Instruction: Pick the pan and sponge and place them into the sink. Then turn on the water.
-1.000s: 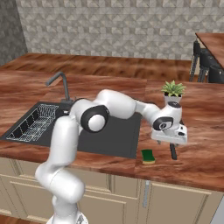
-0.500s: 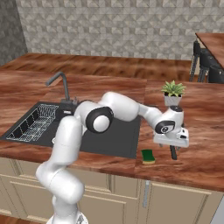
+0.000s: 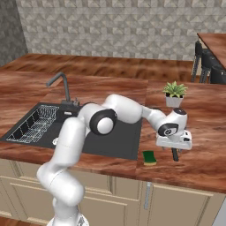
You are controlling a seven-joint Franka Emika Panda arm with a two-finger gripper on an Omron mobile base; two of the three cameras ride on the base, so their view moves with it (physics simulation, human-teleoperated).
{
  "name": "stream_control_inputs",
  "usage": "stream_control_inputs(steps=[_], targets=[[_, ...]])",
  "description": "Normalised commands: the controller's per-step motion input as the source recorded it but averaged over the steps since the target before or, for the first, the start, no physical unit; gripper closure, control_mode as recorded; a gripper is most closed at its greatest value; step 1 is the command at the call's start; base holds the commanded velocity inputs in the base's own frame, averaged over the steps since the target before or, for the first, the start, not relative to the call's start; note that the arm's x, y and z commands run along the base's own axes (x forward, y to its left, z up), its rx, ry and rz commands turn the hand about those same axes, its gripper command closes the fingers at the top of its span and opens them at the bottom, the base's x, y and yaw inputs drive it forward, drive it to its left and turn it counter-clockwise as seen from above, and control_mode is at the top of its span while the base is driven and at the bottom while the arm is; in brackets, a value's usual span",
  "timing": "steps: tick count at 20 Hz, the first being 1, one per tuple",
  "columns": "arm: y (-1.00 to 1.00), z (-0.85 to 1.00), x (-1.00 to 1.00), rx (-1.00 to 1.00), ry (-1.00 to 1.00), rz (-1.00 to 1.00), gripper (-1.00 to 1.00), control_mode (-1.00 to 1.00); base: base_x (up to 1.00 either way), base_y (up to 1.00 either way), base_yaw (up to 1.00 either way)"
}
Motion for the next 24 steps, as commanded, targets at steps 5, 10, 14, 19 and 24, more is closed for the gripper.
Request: stream_control_inputs(steps=[5, 10, 14, 19, 24], targets=[[-0.02, -0.2, 0.03, 0.0, 0.0, 0.03, 1.0, -1.0, 0.0, 0.0, 0.0], [0.02, -0.14, 0.0, -0.01, 0.0, 0.0, 1.0, -1.0, 0.0, 0.0, 0.0], [0.11, 0.1, 0.0, -0.01, 0.0, -0.02, 1.0, -1.0, 0.0, 0.0, 0.0], [0.07, 0.47, -0.03, 0.0, 0.02, -0.03, 1.0, -1.0, 0.0, 0.0, 0.0], [0.17, 0.41, -0.17, 0.0, 0.0, -0.01, 1.0, -1.0, 0.0, 0.0, 0.0]])
